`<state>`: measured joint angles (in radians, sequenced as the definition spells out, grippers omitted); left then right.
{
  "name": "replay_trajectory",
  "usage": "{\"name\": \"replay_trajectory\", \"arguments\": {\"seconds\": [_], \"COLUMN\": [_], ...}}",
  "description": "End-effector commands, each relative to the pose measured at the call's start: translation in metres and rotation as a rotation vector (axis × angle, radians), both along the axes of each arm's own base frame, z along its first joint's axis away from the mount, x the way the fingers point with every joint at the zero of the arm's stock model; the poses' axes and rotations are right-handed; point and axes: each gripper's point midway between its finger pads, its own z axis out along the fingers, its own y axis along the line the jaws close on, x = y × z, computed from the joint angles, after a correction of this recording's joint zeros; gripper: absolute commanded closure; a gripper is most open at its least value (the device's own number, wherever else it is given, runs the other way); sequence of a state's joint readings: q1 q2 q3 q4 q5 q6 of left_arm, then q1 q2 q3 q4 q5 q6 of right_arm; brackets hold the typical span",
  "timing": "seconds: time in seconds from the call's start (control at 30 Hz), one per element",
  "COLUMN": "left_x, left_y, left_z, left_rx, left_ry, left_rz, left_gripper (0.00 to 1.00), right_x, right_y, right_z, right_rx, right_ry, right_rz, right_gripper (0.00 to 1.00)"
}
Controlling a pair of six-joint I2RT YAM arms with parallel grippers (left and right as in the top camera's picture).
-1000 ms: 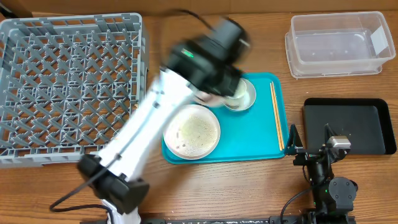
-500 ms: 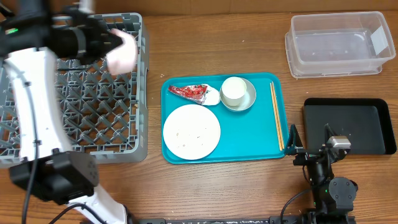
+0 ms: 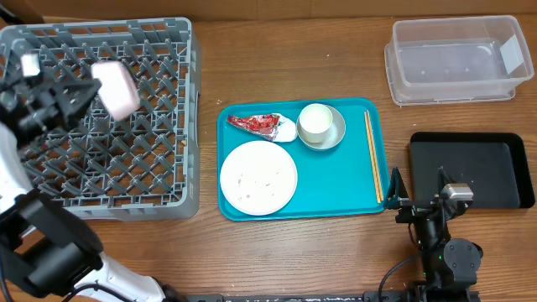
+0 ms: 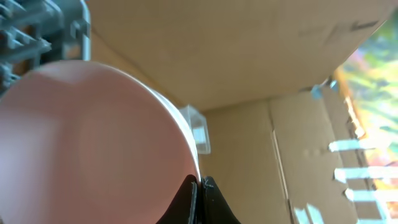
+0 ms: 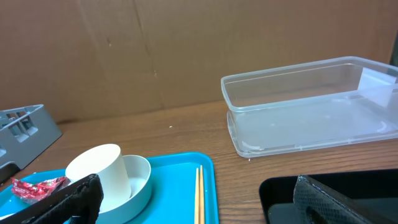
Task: Sort waste into correct bins and load items into the dishwasher
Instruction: 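Lift the small white bowl and carry it over the dish rack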
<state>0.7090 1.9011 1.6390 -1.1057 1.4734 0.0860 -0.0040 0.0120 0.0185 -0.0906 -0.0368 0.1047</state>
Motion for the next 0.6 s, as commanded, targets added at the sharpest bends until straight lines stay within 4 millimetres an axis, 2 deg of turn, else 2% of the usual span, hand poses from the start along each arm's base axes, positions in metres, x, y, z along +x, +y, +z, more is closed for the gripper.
{"name": "replay_trajectory", "arguments": {"seconds": [0.0,0.17,0.47,0.57], "left_x": [-0.012,-0.018,-0.009,0.001], "left_y": [0.023,0.040,0.029,0.029], "left_z": [0.002,-0.017,-0.034,-0.048], "left_rx": [-0.059,-0.022,0.052,0.093], "left_ry": [-0.090,-0.126,-0.176,-0.115], "left_rz": [0.047,0.089,0.051,0.056], "left_gripper": [0.96,0.96,0.96,0.96], "right_x": [0.000,0.000,0.000,0.000], "right_y": [-0.001,-0.001,-0.001,-0.001], "right_z": [-0.001,-0.001,-0.001,-0.001], "right_rx": [0.003,0.003,0.003,0.003], "right_ry": [-0.005,-0.005,-0.005,-0.005], "right_rz": [-0.007,-0.007,-0.007,-0.007], "right_gripper": [0.00,0.00,0.00,0.00]}}
